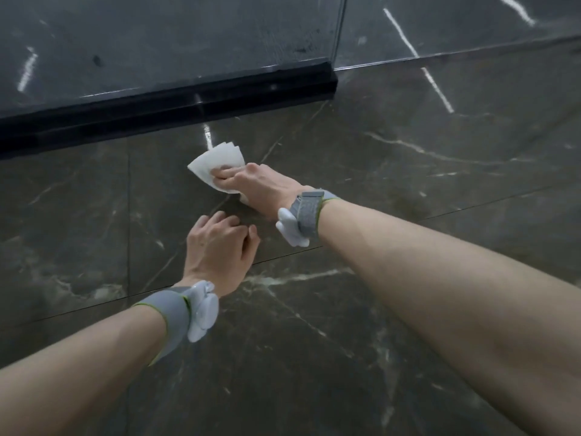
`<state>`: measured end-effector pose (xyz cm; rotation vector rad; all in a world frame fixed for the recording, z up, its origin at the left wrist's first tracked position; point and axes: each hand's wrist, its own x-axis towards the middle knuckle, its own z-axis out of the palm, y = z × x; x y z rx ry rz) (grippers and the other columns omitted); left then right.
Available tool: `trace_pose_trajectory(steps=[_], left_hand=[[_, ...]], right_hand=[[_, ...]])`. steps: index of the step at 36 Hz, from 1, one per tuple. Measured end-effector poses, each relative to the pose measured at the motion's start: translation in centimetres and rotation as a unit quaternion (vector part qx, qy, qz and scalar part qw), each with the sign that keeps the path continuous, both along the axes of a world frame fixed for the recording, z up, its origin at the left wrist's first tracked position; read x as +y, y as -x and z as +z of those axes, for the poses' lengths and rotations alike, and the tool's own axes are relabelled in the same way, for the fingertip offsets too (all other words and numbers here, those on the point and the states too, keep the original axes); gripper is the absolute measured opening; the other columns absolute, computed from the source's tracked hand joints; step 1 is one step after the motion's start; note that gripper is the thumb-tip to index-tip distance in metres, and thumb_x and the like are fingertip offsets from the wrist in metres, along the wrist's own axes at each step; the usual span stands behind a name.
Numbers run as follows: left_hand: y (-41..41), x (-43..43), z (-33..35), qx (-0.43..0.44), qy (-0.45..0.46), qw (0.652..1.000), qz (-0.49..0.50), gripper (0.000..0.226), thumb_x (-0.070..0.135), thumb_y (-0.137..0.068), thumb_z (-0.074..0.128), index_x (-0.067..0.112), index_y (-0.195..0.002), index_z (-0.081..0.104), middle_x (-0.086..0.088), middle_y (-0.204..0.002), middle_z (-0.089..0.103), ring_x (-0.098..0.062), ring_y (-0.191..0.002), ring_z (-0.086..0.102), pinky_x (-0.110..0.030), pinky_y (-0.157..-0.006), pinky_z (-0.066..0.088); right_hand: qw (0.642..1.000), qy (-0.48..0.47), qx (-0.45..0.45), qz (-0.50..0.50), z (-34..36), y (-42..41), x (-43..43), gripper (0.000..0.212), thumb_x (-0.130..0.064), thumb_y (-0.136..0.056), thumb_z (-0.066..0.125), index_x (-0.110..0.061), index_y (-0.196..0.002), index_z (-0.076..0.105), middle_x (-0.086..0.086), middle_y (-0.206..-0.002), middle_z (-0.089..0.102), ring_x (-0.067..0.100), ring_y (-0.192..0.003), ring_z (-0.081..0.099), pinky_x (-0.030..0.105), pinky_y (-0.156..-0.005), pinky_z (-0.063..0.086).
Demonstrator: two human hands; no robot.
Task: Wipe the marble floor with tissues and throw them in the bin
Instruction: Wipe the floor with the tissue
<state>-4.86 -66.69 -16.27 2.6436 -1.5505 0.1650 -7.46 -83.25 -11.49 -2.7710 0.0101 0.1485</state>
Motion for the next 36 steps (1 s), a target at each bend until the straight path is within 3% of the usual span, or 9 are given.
trace_pose_trajectory(steps=[8, 12, 15, 25, 28, 30, 33, 36], left_hand=[[0.2, 0.0, -0.1, -0.030, 0.021, 0.999, -0.004, 0.050, 0.032, -0.098, 0.045, 0.014, -0.057, 0.067, 0.000, -0.065, 0.060, -0.027, -0.073, 0.060, -0.040, -0.072, 0.043], [-0.2, 0.1, -0.5, -0.045, 0.030, 0.999, 0.000, 0.050, 0.034, -0.097, 0.045, 0.015, -0.056, 0.066, 0.001, -0.064, 0.058, -0.027, -0.072, 0.059, -0.040, -0.071, 0.042], [-0.2, 0.2, -0.8, -0.055, 0.031, 0.998, 0.002, 0.052, 0.035, -0.098, 0.041, 0.016, -0.056, 0.065, 0.001, -0.065, 0.057, -0.027, -0.071, 0.058, -0.039, -0.069, 0.041], [0.7, -0.1, 0.2, -0.095, -0.032, 0.995, -0.025, 0.048, 0.020, -0.099, 0.048, 0.007, -0.056, 0.064, -0.011, -0.062, 0.058, -0.035, -0.063, 0.060, -0.041, -0.060, 0.045], [1.5, -0.6, 1.1, -0.108, -0.106, 0.988, -0.005, 0.031, 0.010, -0.095, 0.066, 0.004, -0.065, 0.071, -0.015, -0.069, 0.063, -0.037, -0.070, 0.063, -0.043, -0.065, 0.047], [1.9, -1.0, 1.8, -0.117, -0.161, 0.980, -0.006, 0.023, 0.016, -0.099, 0.061, 0.013, -0.083, 0.076, -0.009, -0.084, 0.068, -0.033, -0.084, 0.065, -0.042, -0.075, 0.049], [2.8, -2.0, 4.0, -0.102, -0.226, 0.969, -0.010, 0.029, 0.024, -0.103, 0.045, 0.026, -0.108, 0.074, -0.002, -0.110, 0.068, -0.024, -0.108, 0.061, -0.034, -0.090, 0.044], [3.8, -3.1, 5.3, -0.043, -0.267, 0.962, 0.039, 0.030, 0.023, -0.100, 0.047, 0.022, -0.113, 0.074, -0.005, -0.115, 0.070, -0.026, -0.111, 0.062, -0.035, -0.086, 0.043]], right_hand=[[0.989, 0.051, 0.025, -0.140, -0.7, 10.1, -6.4, 0.072, 0.010, -0.094, 0.045, -0.019, -0.159, 0.034, -0.006, -0.168, 0.027, 0.023, -0.149, 0.039, 0.043, -0.116, 0.040], [0.983, 0.066, 0.049, -0.162, -0.6, 14.4, -8.0, 0.081, 0.016, -0.088, 0.040, -0.018, -0.162, 0.027, -0.004, -0.170, 0.018, 0.013, -0.156, 0.020, 0.043, -0.119, 0.035], [0.979, 0.090, 0.055, -0.175, -0.7, 17.5, -8.7, 0.090, 0.022, -0.082, 0.036, -0.018, -0.163, 0.024, -0.004, -0.171, 0.015, 0.013, -0.156, 0.019, 0.041, -0.121, 0.034], [0.960, 0.146, 0.133, -0.197, 0.1, 24.4, -10.3, 0.083, 0.017, -0.087, 0.035, -0.013, -0.163, 0.020, -0.001, -0.172, 0.010, 0.018, -0.155, 0.026, 0.043, -0.118, 0.038], [0.950, 0.143, 0.155, -0.229, 0.8, 26.4, -9.9, 0.080, 0.012, -0.089, 0.037, -0.012, -0.163, 0.020, 0.000, -0.171, 0.013, 0.031, -0.146, 0.041, 0.043, -0.115, 0.039], [0.946, 0.127, 0.159, -0.253, 1.1, 27.7, -9.4, 0.079, 0.012, -0.090, 0.038, -0.012, -0.163, 0.021, 0.001, -0.171, 0.015, 0.036, -0.139, 0.049, 0.044, -0.113, 0.039], [0.935, 0.116, 0.156, -0.298, 1.6, 29.3, -7.9, 0.075, 0.016, -0.091, 0.036, -0.008, -0.161, 0.025, 0.005, -0.168, 0.024, 0.043, -0.131, 0.054, 0.046, -0.111, 0.042], [0.922, 0.075, 0.146, -0.351, 1.6, 29.0, -6.3, 0.063, 0.018, -0.090, 0.033, -0.001, -0.150, 0.036, 0.014, -0.150, 0.045, 0.048, -0.118, 0.059, 0.048, -0.102, 0.047]])
